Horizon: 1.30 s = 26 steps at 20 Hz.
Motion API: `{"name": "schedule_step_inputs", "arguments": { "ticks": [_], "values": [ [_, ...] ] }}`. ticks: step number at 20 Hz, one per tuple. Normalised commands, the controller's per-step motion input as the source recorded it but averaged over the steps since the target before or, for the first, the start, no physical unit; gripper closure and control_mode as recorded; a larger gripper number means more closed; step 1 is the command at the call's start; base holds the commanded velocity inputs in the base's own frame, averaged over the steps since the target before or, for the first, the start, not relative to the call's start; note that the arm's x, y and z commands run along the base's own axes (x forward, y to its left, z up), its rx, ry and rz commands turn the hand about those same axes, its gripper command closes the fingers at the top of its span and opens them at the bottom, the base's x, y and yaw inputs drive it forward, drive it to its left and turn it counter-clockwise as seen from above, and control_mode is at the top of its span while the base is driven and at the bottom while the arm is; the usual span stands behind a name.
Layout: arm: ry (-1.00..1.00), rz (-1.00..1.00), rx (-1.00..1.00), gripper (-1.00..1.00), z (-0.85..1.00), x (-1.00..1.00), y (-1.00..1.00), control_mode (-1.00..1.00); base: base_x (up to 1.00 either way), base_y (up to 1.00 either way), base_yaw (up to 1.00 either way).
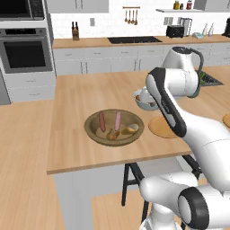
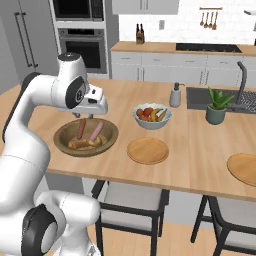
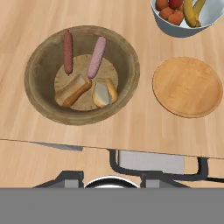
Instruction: Place one bun and one sausage from the bowl on each plate.
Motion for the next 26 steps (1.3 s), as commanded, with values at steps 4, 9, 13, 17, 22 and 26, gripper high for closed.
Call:
{"name": "schedule_step_inputs", "arguments": {
  "ticks": [4, 9, 13, 17, 22, 26],
  "values": [
    [0.02, 0.00, 0.00, -1.00, -0.24, -0.03, 0.00, -1.00, 0.00, 0.00, 0.00],
    [0.19, 0.00, 0.00, -1.00, -0.48, 0.19, 0.25, -1.00, 0.00, 0.00, 0.00],
    [0.13, 0.01, -0.05, -1.00, -0.49, 0.50, 0.28, -1.00, 0.00, 0.00, 0.00],
    [0.10, 0.06, -0.01, -1.00, -0.46, 0.77, 0.15, -1.00, 0.00, 0.00, 0.00],
    [0.15, 0.10, -0.01, -1.00, -0.52, 0.80, 0.09, -1.00, 0.00, 0.00, 0.00],
    [0.16, 0.10, -0.01, -1.00, -0.46, 0.73, 0.02, -1.00, 0.00, 0.00, 0.00]
  ]
}}
